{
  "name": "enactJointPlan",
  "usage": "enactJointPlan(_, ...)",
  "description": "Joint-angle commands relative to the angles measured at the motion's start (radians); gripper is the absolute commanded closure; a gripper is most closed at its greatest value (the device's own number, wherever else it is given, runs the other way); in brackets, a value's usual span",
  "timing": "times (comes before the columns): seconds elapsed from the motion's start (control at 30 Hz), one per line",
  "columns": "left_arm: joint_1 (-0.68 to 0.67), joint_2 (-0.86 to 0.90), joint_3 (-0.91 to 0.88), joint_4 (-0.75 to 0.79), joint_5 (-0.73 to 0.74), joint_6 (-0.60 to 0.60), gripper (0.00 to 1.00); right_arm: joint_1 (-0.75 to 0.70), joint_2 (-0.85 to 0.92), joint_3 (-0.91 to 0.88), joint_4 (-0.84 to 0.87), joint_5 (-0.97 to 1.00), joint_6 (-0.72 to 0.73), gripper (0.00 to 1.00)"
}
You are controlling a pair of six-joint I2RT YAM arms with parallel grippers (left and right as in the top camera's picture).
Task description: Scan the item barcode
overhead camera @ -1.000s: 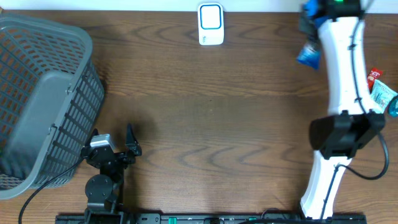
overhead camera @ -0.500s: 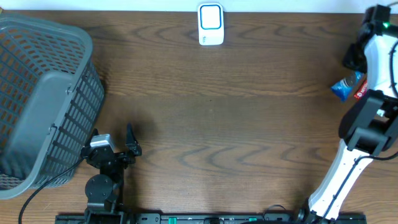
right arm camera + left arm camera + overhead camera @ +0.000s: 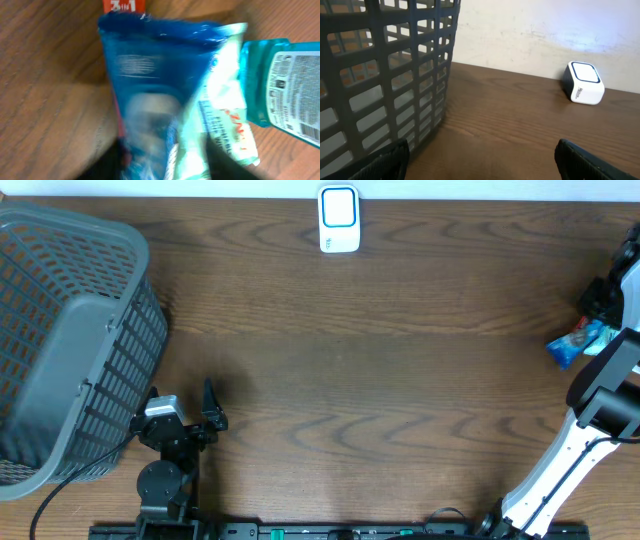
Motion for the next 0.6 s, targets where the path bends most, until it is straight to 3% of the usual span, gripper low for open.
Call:
enactJointPlan(0.0, -0.002, -0.005, -0.019, -0.038, -0.031, -0.009, 0.07, 0.021, -0.031, 0.004, -0.008, -0.035, -0.002, 0.01)
enactJointPlan(0.2, -0.002, -0.005, -0.019, -0.038, -0.031, -0.009, 0.07, 0.070, -0.127, 0.043, -0.042, -0.080, 0.014, 0.01)
enactJointPlan(0.57, -0.002, -0.005, -0.019, -0.038, -0.031, -0.009, 0.07, 0.259, -0.550, 0.048, -0.140, -0.269, 0.015, 0.01)
